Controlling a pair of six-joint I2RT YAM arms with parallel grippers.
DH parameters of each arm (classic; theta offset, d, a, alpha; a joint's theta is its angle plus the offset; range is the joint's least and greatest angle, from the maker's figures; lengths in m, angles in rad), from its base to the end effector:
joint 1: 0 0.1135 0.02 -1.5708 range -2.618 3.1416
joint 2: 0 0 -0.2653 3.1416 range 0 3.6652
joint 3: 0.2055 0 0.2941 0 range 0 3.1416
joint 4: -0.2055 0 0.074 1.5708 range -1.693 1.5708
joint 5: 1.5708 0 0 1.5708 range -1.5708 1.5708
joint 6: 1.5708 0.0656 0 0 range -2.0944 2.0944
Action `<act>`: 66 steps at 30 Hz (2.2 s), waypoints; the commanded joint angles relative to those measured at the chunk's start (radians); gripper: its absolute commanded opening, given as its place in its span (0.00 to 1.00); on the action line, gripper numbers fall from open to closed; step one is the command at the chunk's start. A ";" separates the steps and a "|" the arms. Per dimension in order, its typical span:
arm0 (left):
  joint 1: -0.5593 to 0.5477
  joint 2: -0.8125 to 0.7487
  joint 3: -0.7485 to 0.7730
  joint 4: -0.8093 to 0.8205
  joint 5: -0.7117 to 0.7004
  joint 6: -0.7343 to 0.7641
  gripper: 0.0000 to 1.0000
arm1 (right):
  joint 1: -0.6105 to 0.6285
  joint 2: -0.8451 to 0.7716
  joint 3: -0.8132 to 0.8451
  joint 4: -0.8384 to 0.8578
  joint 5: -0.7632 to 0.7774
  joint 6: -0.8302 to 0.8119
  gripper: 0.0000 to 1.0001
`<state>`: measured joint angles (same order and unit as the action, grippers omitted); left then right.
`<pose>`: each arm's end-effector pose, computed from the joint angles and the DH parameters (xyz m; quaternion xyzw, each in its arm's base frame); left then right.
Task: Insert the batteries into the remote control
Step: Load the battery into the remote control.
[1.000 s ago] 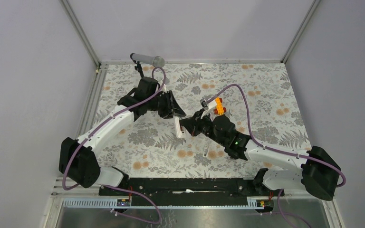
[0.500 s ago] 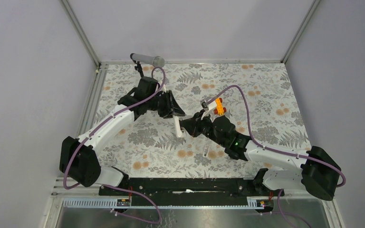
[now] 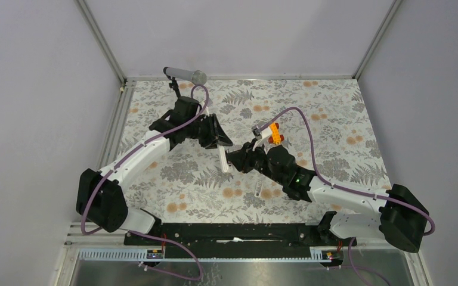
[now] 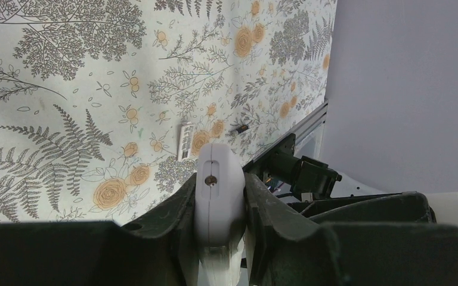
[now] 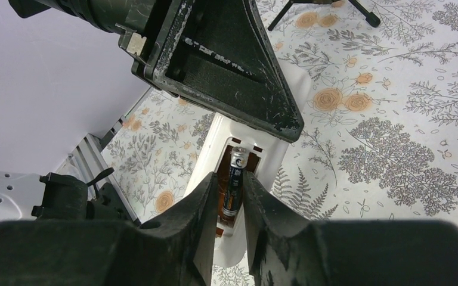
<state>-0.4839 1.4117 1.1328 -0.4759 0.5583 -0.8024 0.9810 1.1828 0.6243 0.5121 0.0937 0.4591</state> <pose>0.3076 -0.2009 0.2651 -0.0320 0.8886 -0.4311 0.1535 0.1913 0.2748 0.2509 -0.1552 0.7064 0.4294 0.5409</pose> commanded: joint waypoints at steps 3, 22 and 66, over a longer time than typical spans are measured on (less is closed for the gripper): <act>0.007 0.000 0.007 0.057 0.035 -0.009 0.00 | 0.007 -0.017 0.055 -0.017 0.027 0.020 0.31; 0.011 -0.003 0.009 0.104 -0.035 0.034 0.00 | -0.012 -0.060 0.214 -0.407 0.199 0.284 0.86; 0.031 -0.120 -0.083 0.333 -0.254 -0.225 0.00 | -0.305 0.106 -0.026 0.214 -0.366 1.280 0.99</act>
<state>-0.4507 1.3296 1.0519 -0.2108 0.2764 -1.0065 0.6804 1.2915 0.5873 0.6209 -0.2649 1.7107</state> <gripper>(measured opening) 0.278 0.990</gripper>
